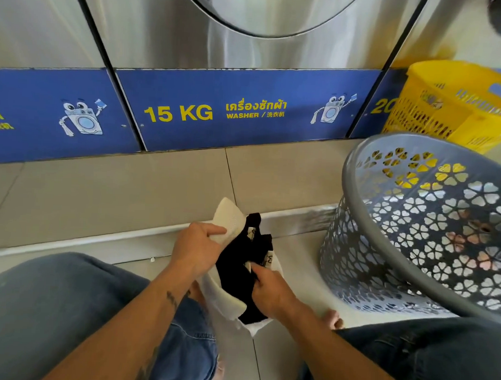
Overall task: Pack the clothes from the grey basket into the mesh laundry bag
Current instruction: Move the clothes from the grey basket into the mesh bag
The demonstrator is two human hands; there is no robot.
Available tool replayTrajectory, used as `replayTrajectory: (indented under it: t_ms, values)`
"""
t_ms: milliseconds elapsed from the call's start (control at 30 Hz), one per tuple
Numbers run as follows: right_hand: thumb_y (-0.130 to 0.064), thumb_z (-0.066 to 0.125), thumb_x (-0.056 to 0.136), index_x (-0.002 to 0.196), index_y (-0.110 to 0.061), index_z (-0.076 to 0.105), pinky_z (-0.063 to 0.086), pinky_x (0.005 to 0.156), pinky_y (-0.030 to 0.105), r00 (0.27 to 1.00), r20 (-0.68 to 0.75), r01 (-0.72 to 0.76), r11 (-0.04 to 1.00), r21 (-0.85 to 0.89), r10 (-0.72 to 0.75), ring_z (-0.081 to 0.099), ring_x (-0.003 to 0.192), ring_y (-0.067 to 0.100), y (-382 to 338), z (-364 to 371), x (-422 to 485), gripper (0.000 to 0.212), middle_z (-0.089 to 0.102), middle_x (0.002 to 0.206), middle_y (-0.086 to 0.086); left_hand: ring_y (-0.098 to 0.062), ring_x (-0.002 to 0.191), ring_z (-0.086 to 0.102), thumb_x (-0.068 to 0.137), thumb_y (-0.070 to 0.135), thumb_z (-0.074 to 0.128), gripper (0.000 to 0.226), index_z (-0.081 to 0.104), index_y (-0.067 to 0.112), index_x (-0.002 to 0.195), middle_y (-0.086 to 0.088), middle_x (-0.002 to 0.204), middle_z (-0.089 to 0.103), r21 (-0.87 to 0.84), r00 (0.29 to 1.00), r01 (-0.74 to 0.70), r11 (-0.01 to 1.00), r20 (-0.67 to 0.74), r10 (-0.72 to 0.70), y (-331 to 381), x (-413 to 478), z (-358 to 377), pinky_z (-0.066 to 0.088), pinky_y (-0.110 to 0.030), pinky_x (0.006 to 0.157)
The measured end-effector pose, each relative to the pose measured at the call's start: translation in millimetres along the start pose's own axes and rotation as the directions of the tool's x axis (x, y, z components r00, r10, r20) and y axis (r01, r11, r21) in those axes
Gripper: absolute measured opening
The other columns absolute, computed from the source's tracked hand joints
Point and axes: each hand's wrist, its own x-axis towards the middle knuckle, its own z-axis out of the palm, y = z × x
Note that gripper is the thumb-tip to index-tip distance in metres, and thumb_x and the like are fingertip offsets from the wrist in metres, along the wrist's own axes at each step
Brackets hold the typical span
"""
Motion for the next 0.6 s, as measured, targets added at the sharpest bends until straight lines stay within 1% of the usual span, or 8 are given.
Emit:
replayTrajectory:
  t_ms: [100,167,233,333,400,433,500,600]
  values:
    - [-0.015,0.042,0.08,0.109,-0.032,0.065,0.056,0.085,0.044,0.999,-0.004,-0.033,0.999,0.031,0.033,0.064,0.098,0.03,-4.4,-13.5,14.2,0.041,0.071,0.108,0.006,-0.022,0.112,0.062,0.079,-0.002,0.048,0.055,0.071,0.028,0.119,0.0,0.131,0.064,0.032,1.0,-0.014,0.999,0.002,0.014,3.9,1.4,3.0,0.051,-0.032,0.096]
    - [-0.015,0.045,0.068,0.097,-0.032,0.065,0.057,0.076,0.041,0.995,-0.076,-0.065,0.995,0.078,0.071,0.064,0.088,0.026,-7.7,-22.4,20.6,0.039,0.069,0.096,0.001,-0.023,0.109,0.063,0.079,-0.001,0.048,0.055,0.07,0.028,0.12,-0.001,0.13,0.065,0.035,1.0,-0.005,0.999,0.003,0.005,5.0,3.9,4.1,0.052,-0.033,0.095]
    - [-0.014,0.052,0.063,0.096,-0.032,0.057,0.053,0.074,0.036,0.976,-0.191,-0.07,0.985,0.158,0.1,0.059,0.091,0.022,-10.7,-29.9,22.7,0.038,0.061,0.1,-0.001,-0.024,0.104,0.065,0.078,0.001,0.048,0.056,0.069,0.03,0.122,-0.002,0.128,0.065,0.027,1.0,0.012,1.0,0.01,-0.012,6.2,6.0,5.2,0.054,-0.033,0.091]
    - [-0.014,0.063,0.067,0.122,-0.025,0.045,0.042,0.094,0.032,0.956,-0.271,-0.072,0.985,0.157,0.113,0.042,0.118,0.022,-13.2,-37.5,26.9,0.059,0.041,0.122,0.001,-0.023,0.103,0.063,0.079,0.006,0.054,0.056,0.064,0.031,0.127,-0.001,0.129,0.063,0.007,0.999,0.036,0.999,0.033,-0.036,8.9,7.2,8.8,0.054,-0.031,0.087]
    - [-0.02,0.062,0.07,0.148,-0.026,0.03,0.033,0.113,0.039,0.976,-0.2,-0.056,0.988,0.145,0.085,0.029,0.138,0.027,-17.4,-44.0,34.2,0.085,0.03,0.145,0.004,-0.023,0.11,0.061,0.08,0.007,0.058,0.059,0.058,0.031,0.134,-0.001,0.133,0.06,-0.002,0.997,0.056,0.998,0.051,-0.055,9.7,8.6,10.3,0.051,-0.029,0.089]
    - [-0.023,0.062,0.071,0.155,-0.03,0.02,0.028,0.118,0.043,0.986,-0.154,-0.043,0.988,0.146,0.066,0.022,0.145,0.029,-20.9,-47.0,37.5,0.093,0.022,0.156,0.003,-0.023,0.113,0.06,0.079,0.006,0.058,0.063,0.055,0.03,0.136,-0.001,0.135,0.058,-0.016,0.995,0.073,0.997,0.068,-0.071,9.9,9.7,10.9,0.051,-0.031,0.092]
    - [-0.026,0.061,0.074,0.158,-0.037,0.008,0.022,0.122,0.045,0.995,-0.098,0.007,0.988,0.157,0.009,0.013,0.153,0.027,-24.6,-50.5,48.0,0.1,0.012,0.165,0.001,-0.024,0.115,0.059,0.077,0.005,0.057,0.067,0.051,0.032,0.139,-0.002,0.139,0.055,-0.074,0.989,0.109,0.991,0.107,-0.101,11.8,11.5,11.8,0.052,-0.037,0.096]
    - [-0.015,0.057,0.083,0.16,-0.033,0.006,0.019,0.123,0.035,0.998,0.049,0.038,0.987,0.155,-0.046,0.013,0.154,0.017,-29.2,-52.9,54.3,0.094,0.011,0.168,-0.004,-0.021,0.114,0.057,0.078,0.004,0.051,0.068,0.051,0.032,0.14,0.0,0.141,0.052,-0.126,0.982,0.136,0.983,0.151,-0.117,16.2,14.1,15.5,0.051,-0.034,0.095]
